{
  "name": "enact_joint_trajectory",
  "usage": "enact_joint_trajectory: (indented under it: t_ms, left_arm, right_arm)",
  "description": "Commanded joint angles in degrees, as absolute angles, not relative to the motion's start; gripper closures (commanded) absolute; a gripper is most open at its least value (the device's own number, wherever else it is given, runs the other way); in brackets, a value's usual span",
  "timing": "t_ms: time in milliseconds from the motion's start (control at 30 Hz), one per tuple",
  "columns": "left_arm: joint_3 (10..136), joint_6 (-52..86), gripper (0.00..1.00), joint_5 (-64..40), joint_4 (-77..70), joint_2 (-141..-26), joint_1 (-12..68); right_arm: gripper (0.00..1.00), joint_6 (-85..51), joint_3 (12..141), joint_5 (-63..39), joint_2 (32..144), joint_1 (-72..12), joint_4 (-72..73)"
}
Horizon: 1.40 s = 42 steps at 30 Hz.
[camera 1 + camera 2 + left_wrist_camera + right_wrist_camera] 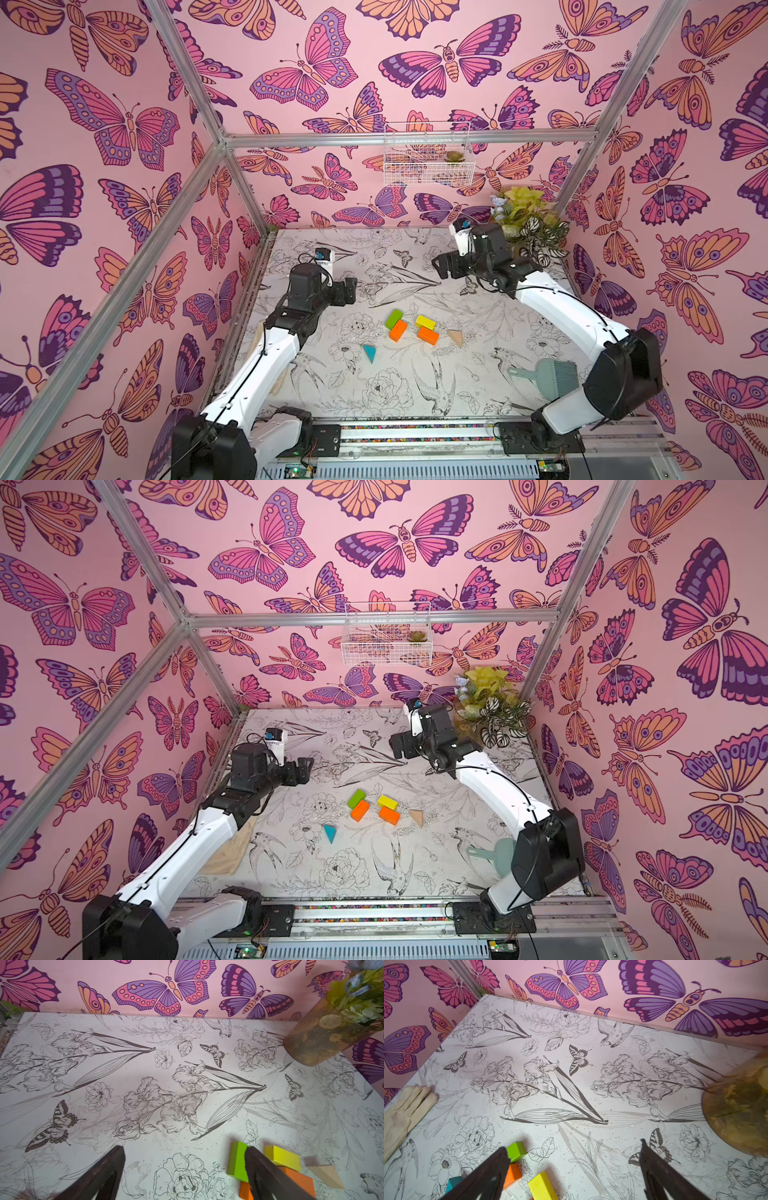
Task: Assemble a piece of candy with building blocks
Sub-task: Pick up the building block from the center of the board.
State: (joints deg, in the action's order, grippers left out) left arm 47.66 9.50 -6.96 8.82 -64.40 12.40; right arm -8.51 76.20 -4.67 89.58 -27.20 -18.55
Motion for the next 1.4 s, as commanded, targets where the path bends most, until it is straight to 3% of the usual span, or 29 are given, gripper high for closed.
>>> enact_joint_trajectory:
  t_ms: [0, 433, 767, 900, 1067, 1367]
  left_arm:
    - [48.35, 10.14, 0.05, -11.69, 7.26, -64.76, 12.4]
    - [47.68, 12.51, 0.05, -17.83, 5.62, -66.35, 10.95]
    - [42.67, 16.22, 0.04, -20.19, 5.01, -60.11, 6.45]
    - [41.32, 17.14, 0.03, -20.73, 4.54, -59.81, 6.03]
    - [40.73, 17.79, 0.04, -21.32, 3.69, -61.07, 6.04]
    - [40.15, 17.84, 0.04, -21.92, 3.09, -61.6, 6.0]
  right_arm:
    - [0.01, -8.01, 80.55, -1.73, 93.07, -29.07, -21.51]
    - [0.01, -6.44, 95.76, 1.07, 107.7, -36.42, -33.98]
    - [0.01, -1.58, 80.68, -8.75, 99.94, -38.01, -36.33]
    - [0.04, -1.31, 79.79, -6.5, 100.11, -38.05, -39.88]
    - [0.15, -1.51, 79.19, -7.47, 101.41, -38.71, -39.13]
    - [0.19, 0.13, 79.72, -3.21, 106.38, -41.47, -40.87]
